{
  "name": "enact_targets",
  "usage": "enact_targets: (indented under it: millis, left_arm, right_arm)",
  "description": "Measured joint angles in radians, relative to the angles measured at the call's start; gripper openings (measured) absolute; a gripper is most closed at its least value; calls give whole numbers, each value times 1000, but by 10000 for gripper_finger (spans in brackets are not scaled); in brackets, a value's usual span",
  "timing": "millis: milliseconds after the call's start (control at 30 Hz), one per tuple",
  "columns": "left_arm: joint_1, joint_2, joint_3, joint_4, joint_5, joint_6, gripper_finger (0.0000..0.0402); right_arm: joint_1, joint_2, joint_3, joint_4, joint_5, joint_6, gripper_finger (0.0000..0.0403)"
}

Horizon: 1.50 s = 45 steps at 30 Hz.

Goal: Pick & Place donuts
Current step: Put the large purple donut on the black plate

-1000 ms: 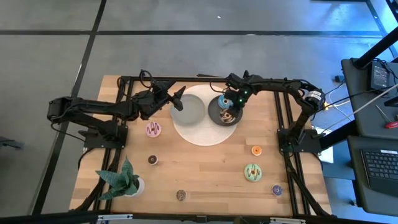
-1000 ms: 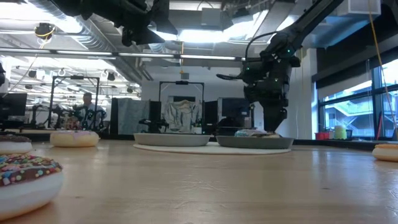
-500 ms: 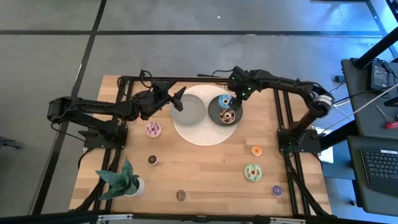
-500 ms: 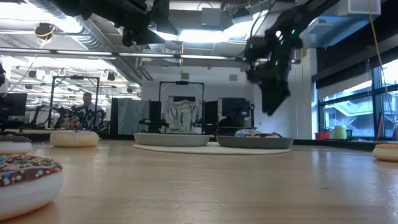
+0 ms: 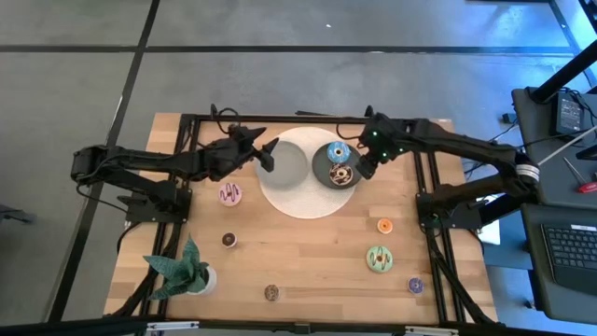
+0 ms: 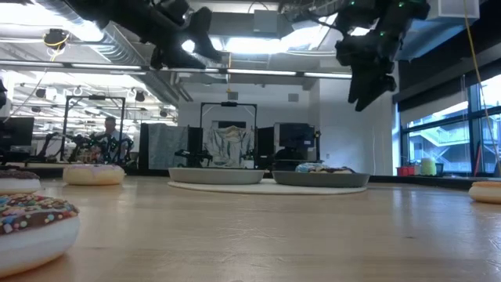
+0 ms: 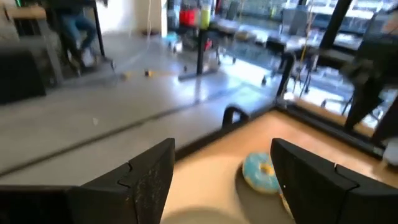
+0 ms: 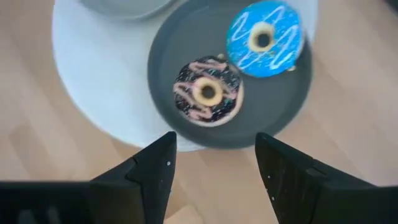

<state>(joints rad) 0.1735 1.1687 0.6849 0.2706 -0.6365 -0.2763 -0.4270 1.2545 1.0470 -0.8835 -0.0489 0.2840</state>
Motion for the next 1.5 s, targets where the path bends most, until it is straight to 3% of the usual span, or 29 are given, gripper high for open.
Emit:
enact_targets:
  millis: [133, 267, 400, 533, 900, 1200, 1500]
  left_arm:
    - [16, 0, 3, -207, 18, -91, 260]
    - [57, 1, 87, -623, 89, -298, 260]
    - [112, 6, 152, -1007, 233, -512, 260]
    - [155, 10, 149, -1207, 389, -643, 260]
    - [144, 66, 18, -1230, 558, -785, 260]
    - [121, 151, -48, -1180, 576, -801, 259]
    - [121, 214, -74, -1029, 605, -795, 197]
  right_arm:
    - [12, 5, -6, 7, 48, 22, 220]
    - [12, 15, -6, 22, 49, -2, 220]
    - [12, 19, -6, 72, 56, -19, 220]
    - [11, 19, -6, 139, 56, -28, 220]
    - [11, 19, -6, 185, 56, -42, 220]
    - [10, 19, -6, 185, 56, -53, 220]
    - [10, 20, -6, 184, 56, -57, 220]
